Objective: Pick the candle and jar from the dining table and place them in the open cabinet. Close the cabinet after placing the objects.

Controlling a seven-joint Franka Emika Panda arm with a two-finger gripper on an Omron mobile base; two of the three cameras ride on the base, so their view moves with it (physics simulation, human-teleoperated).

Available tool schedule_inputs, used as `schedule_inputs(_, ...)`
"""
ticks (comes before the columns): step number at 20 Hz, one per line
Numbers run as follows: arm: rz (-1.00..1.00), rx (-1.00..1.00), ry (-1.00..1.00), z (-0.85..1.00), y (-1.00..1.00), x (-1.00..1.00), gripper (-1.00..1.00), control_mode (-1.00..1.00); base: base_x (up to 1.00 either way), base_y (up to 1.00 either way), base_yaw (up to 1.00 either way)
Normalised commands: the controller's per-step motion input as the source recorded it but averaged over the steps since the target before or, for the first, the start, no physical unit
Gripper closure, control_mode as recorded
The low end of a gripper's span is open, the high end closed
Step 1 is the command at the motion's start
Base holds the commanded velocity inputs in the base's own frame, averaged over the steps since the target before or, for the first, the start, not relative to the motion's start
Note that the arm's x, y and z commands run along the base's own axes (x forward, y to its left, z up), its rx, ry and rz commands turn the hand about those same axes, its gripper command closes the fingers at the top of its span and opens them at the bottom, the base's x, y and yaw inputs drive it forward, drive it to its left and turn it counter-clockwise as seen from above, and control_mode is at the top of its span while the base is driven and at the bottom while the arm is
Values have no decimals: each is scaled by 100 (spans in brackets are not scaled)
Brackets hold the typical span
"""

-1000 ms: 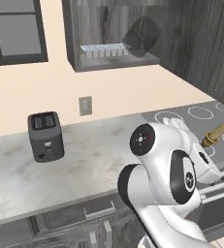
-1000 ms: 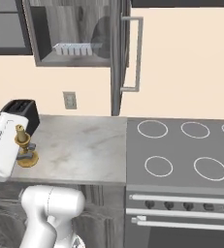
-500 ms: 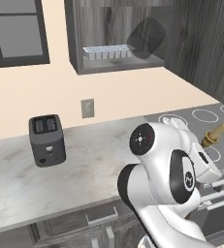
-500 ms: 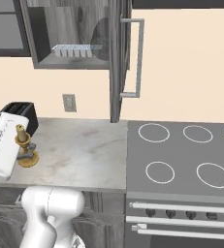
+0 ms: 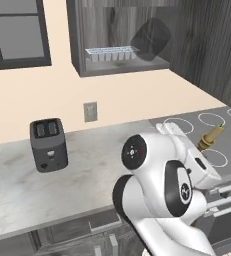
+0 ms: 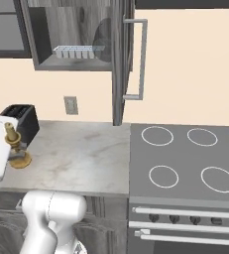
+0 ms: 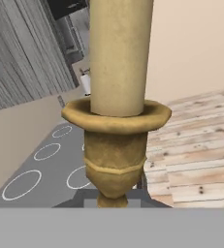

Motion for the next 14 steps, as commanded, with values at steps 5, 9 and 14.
schedule_inputs(5, 23, -22, 1, 0, 54, 11, 100, -100, 0, 0, 0)
schedule_inputs(9, 24, -16, 4, 1, 25, 23, 100, -100, 0, 0, 0)
schedule_inputs(14, 31, -2, -1, 7, -13, 2, 100, -100, 0, 0, 0)
